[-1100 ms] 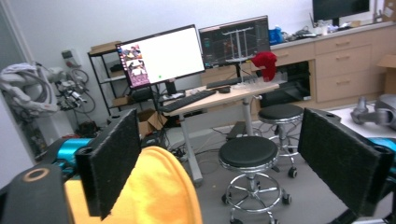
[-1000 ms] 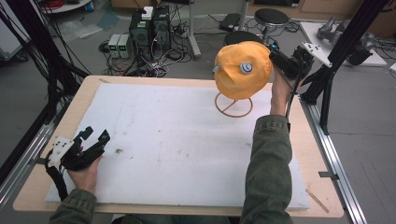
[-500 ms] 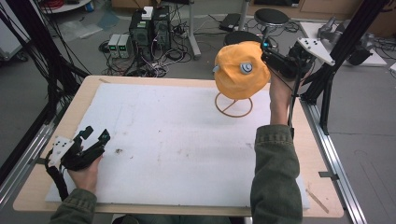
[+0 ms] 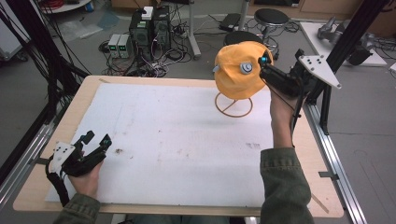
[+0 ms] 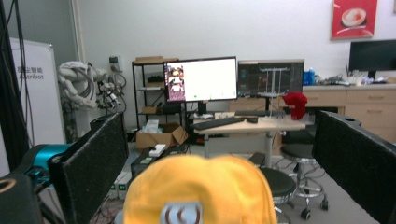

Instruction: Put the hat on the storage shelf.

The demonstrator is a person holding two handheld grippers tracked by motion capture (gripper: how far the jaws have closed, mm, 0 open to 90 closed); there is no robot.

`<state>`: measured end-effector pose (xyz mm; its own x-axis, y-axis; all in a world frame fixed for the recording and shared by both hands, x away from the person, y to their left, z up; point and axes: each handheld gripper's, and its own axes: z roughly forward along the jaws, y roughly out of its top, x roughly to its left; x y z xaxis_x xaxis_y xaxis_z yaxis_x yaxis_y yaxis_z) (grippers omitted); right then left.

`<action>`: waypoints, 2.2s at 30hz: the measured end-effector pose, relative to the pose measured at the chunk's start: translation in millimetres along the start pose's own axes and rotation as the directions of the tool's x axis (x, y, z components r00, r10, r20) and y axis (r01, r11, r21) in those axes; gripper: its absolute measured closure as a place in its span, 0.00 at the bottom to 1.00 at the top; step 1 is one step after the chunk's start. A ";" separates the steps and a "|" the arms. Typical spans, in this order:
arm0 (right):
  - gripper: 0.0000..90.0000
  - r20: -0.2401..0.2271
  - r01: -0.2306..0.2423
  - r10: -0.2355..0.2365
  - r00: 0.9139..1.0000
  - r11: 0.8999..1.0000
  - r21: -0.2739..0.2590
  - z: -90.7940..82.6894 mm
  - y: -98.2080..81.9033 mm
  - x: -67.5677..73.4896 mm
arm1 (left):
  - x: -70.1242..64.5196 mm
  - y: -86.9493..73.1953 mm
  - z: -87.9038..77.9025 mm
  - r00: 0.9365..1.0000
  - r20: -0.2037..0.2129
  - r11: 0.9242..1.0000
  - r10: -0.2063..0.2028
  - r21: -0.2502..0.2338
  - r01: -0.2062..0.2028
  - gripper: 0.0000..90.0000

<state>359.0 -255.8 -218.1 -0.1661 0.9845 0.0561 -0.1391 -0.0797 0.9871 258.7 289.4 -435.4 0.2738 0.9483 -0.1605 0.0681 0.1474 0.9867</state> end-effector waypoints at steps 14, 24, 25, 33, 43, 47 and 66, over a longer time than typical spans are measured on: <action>0.03 -0.011 0.065 -0.064 0.998 0.993 0.095 -30.3 -49.1 4.3 | -1.6 -0.3 -4.3 1.000 -0.005 1.000 0.008 0.003 -0.008 0.37; 0.03 0.014 0.023 -0.026 1.000 0.988 0.153 -48.1 -81.2 -7.1 | -2.8 -1.2 -4.3 1.000 0.002 1.000 0.005 0.006 -0.005 0.37; 0.03 0.014 0.008 -0.010 1.000 0.987 0.158 -52.2 -84.1 -8.9 | -2.8 -1.2 -4.4 1.000 0.002 1.000 0.005 0.006 -0.005 0.37; 0.03 0.007 -0.063 0.063 0.998 0.985 0.163 -77.3 -100.2 -22.0 | -1.8 -1.8 -4.4 1.000 -0.001 1.000 0.013 0.011 -0.013 0.37; 0.03 0.023 -0.108 0.106 0.994 0.971 0.215 -98.9 -134.4 -30.3 | -1.5 -3.2 -3.7 1.000 -0.004 1.000 0.015 0.018 -0.015 0.37; 0.03 0.021 -0.092 0.090 0.996 0.962 0.255 -107.8 -150.1 -29.5 | -0.3 -3.8 -3.8 1.000 -0.007 1.000 0.016 0.023 -0.015 0.37; 0.03 0.066 -0.037 0.018 0.998 0.954 0.298 -131.8 -183.8 -33.8 | -4.9 -4.8 -2.1 0.996 0.000 0.994 0.087 0.060 -0.087 0.36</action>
<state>261.5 -295.0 -421.3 -0.1033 0.9912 0.0833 0.1642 -0.0656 0.9842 255.0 284.7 -439.3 0.2792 0.9574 -0.0736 0.1012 0.0469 0.9938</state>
